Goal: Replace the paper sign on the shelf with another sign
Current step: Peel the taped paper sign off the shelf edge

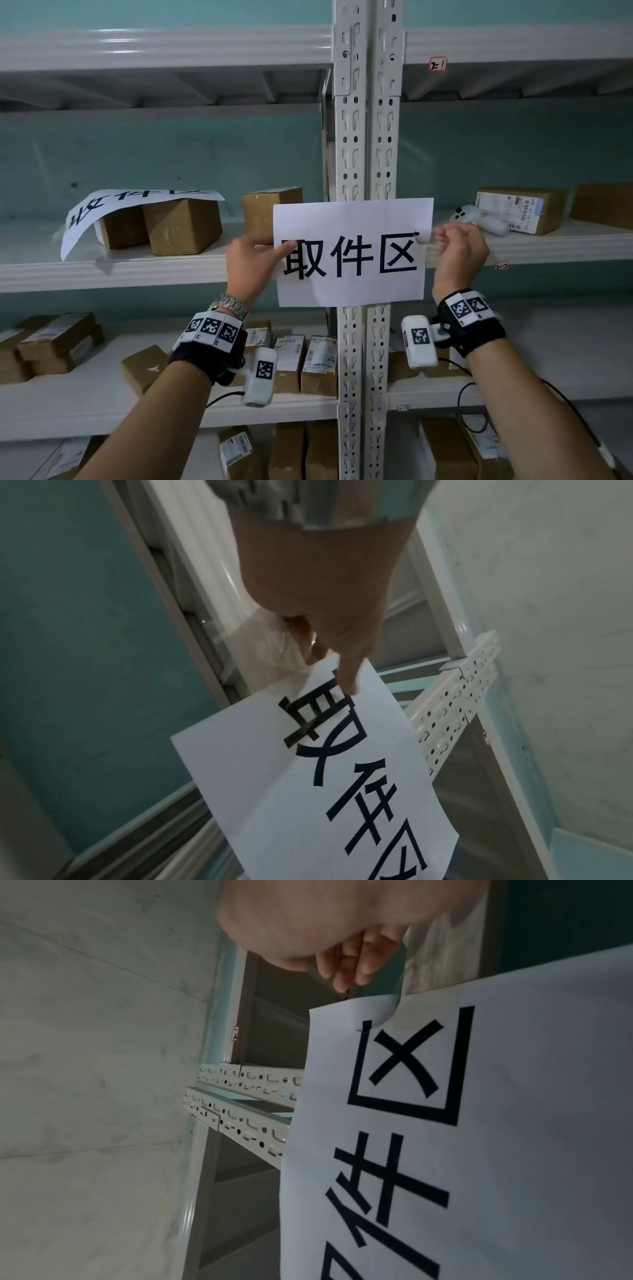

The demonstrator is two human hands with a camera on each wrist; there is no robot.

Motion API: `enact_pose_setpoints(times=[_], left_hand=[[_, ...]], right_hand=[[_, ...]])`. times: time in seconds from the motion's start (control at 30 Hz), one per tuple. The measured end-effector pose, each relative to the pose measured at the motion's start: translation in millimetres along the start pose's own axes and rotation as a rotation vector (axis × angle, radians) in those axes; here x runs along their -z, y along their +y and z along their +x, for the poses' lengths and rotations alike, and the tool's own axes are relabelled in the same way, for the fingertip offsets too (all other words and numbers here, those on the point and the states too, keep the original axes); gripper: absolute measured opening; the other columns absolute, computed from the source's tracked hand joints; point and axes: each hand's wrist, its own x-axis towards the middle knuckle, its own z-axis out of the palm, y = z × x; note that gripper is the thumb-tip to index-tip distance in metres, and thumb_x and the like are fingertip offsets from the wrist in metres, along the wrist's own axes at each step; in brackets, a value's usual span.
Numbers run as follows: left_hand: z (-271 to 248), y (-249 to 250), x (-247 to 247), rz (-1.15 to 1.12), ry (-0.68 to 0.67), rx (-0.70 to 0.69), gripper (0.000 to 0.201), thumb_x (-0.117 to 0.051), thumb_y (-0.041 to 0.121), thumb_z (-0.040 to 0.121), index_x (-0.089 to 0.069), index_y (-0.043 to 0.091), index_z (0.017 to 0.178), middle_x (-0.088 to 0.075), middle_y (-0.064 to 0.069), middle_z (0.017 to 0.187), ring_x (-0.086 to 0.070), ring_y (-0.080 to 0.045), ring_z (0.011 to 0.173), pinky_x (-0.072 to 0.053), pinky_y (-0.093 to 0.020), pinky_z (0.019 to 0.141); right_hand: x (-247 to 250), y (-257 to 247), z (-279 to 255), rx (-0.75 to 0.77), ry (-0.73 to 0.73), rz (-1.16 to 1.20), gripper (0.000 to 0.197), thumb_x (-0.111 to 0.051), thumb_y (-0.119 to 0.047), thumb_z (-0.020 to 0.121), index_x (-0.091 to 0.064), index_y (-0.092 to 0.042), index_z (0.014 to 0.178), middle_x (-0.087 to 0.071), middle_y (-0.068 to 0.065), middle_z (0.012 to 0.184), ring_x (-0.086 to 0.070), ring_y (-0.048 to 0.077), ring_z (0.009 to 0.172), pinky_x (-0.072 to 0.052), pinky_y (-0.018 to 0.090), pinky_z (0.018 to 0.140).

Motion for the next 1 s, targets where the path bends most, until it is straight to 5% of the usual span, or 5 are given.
enact_pose_setpoints(times=[0.2, 0.37, 0.6, 0.83, 1.0], left_hand=[[3, -6, 8, 0.128, -0.003, -0.023, 0.017, -0.09, 0.023, 0.077, -0.082, 0.012, 0.086, -0.077, -0.001, 0.085, -0.068, -0.006, 0.071, -0.056, -0.023, 0.067], [4, -9, 6, 0.094, 0.007, 0.012, 0.017, -0.092, 0.02, 0.075, -0.081, 0.008, 0.082, -0.078, -0.004, 0.083, -0.072, -0.017, 0.073, -0.059, -0.031, 0.07], [2, -13, 4, 0.086, 0.009, -0.008, 0.016, -0.09, 0.019, 0.078, -0.079, 0.008, 0.081, -0.079, -0.002, 0.086, -0.074, -0.017, 0.077, -0.06, -0.03, 0.071], [3, -14, 5, 0.055, -0.006, 0.023, 0.019, -0.09, 0.019, 0.078, -0.078, 0.005, 0.082, -0.078, -0.001, 0.084, -0.069, -0.01, 0.071, -0.051, -0.016, 0.063], [4, -12, 3, -0.003, 0.001, 0.085, 0.021, -0.091, 0.018, 0.077, -0.078, 0.003, 0.082, -0.078, -0.002, 0.084, -0.073, -0.016, 0.076, -0.055, -0.023, 0.068]], right_hand=[[4, 7, 7, 0.025, -0.078, -0.083, 0.011, -0.058, -0.006, 0.088, -0.059, -0.016, 0.093, -0.06, -0.007, 0.09, -0.056, 0.005, 0.082, -0.044, 0.008, 0.07], [3, 12, 12, 0.013, -0.118, -0.117, 0.031, -0.057, -0.021, 0.073, -0.057, -0.015, 0.104, -0.061, -0.007, 0.101, -0.058, 0.007, 0.095, -0.047, 0.023, 0.087], [0, 17, 10, 0.043, -0.157, -0.224, 0.045, -0.06, -0.022, 0.075, -0.058, -0.015, 0.119, -0.061, 0.005, 0.13, -0.055, 0.02, 0.123, -0.044, 0.035, 0.104], [-1, 14, 10, 0.051, -0.22, -0.266, 0.058, -0.057, -0.028, 0.075, -0.057, -0.016, 0.132, -0.059, 0.0, 0.136, -0.053, 0.016, 0.124, -0.04, 0.031, 0.103], [3, 24, 15, 0.048, -0.284, -0.44, 0.049, -0.054, -0.039, 0.083, -0.06, -0.02, 0.127, -0.061, 0.005, 0.132, -0.052, 0.026, 0.128, -0.043, 0.043, 0.107]])
